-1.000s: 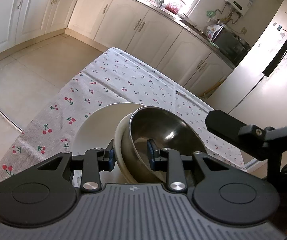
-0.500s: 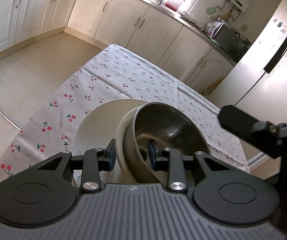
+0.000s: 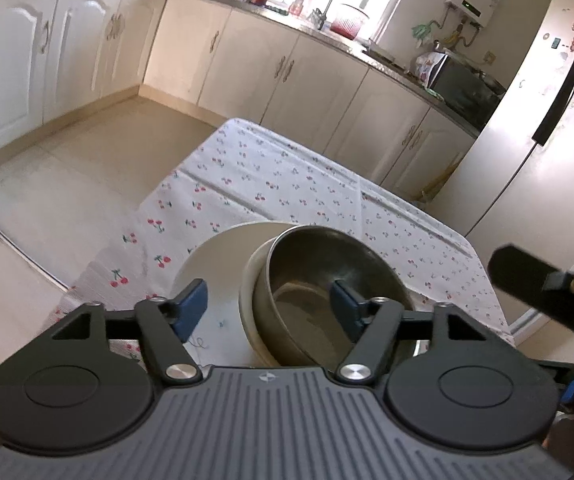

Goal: Organize plates and bowls
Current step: 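Open the left gripper and pull it back from the stacked bowls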

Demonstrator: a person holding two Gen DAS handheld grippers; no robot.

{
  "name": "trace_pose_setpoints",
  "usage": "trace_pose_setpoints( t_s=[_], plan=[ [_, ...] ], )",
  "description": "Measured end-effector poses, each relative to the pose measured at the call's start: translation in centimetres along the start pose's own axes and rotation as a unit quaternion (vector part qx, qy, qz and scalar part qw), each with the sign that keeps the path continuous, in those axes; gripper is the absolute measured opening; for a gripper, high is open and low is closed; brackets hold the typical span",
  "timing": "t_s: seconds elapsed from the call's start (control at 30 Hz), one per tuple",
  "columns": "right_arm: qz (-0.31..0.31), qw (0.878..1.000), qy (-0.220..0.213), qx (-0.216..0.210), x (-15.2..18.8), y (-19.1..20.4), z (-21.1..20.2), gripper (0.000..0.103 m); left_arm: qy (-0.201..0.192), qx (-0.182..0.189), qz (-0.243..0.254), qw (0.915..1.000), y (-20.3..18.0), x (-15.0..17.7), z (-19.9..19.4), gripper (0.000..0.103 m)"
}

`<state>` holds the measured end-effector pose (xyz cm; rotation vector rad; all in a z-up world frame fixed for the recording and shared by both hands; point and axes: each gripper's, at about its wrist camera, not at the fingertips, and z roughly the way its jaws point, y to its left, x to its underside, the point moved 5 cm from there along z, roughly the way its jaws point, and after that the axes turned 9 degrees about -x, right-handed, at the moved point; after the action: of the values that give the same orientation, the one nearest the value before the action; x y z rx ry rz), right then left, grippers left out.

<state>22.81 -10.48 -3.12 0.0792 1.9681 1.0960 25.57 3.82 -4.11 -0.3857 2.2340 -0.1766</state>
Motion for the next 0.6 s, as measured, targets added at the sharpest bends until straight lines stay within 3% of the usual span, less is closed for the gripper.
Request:
trace_pose_setpoints(
  t_s=[0.13,0.6],
  plan=[
    [-0.010,1.000,-0.011,0.021,0.3,0.0,-1.4,0.103,-0.019,-0.009,0.018,0.9996,-0.2,0.0,-1.4,0.099],
    [-0.041,0.994,-0.030,0.099,3.0,-0.6,-6.7,0.103,-0.026,-0.027,0.089,0.9953,-0.8,3.3,-4.9,0.102]
  ],
)
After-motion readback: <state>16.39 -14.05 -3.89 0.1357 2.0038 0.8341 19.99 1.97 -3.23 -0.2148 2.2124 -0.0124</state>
